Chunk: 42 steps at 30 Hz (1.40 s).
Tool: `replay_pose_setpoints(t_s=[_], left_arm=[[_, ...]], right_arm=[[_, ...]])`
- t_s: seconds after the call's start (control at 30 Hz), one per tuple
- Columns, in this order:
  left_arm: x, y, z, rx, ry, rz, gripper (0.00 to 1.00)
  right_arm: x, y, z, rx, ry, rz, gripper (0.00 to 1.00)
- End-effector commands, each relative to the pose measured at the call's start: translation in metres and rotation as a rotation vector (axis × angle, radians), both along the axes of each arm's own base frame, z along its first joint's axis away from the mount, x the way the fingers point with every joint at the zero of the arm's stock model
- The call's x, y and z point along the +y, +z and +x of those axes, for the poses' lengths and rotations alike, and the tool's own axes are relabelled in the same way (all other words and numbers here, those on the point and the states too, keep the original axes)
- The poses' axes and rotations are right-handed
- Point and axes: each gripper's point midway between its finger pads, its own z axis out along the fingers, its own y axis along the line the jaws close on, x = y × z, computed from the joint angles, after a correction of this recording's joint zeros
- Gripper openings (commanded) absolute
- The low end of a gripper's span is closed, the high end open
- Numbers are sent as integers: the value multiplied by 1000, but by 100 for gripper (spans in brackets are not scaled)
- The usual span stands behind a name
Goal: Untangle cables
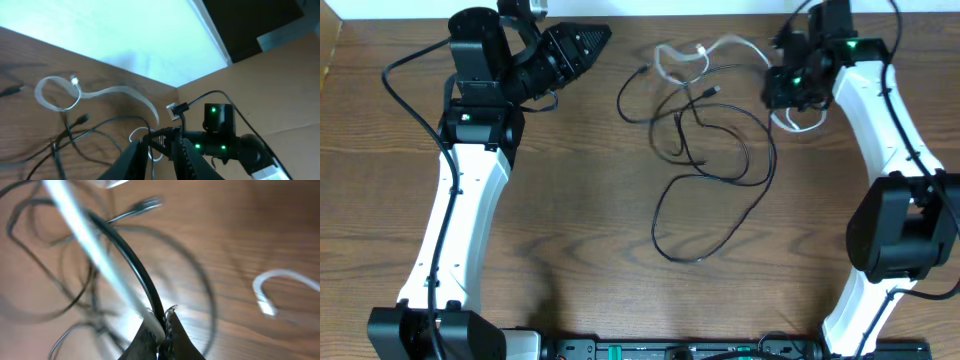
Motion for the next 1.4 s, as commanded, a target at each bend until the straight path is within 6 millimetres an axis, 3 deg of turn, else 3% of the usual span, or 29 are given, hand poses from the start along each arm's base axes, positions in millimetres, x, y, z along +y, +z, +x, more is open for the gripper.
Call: replay_pose_setpoints(t_s=[0.0,0.07,0.1,0.17,0.2,0.27,0.37,0.5,0.63,0.8,1.03,1.23,1.27,1.37], left_arm=[[1,13,-5,-71,-11,53,23],[2,9,-5,-71,-9,70,23],[2,8,-5,-74,-11,75,23],[3,8,-4,-86,-8,89,23],[3,8,-4,-87,-8,90,23],[6,6,-1,-81,13,101,24],[8,2,0,-80,27,122,24],[8,2,0,-90,25,131,24],[8,1,0,-83,24,132,24],[8,-5,-3,-52,22,134,24],[8,-8,-4,-38,21,134,24],[8,-8,-4,-38,21,134,24],[8,-8,-4,-37,21,134,24],[8,-8,-4,-37,21,134,24]], right_arm=[[37,10,-18,-5,179,96,1],[62,13,-34,16,275,144,2],[70,14,-39,18,306,156,8],[85,18,-52,32,352,151,39],[87,19,-54,34,358,150,45],[94,23,-61,37,376,140,68],[93,24,-61,29,369,111,81],[85,23,-43,-5,277,71,80],[58,27,5,-133,46,-68,80],[62,37,36,-268,38,-62,73],[103,12,28,-239,260,79,68],[123,-27,21,-143,313,197,53],[126,-27,21,-142,320,212,51],[140,-13,24,-176,339,307,33]])
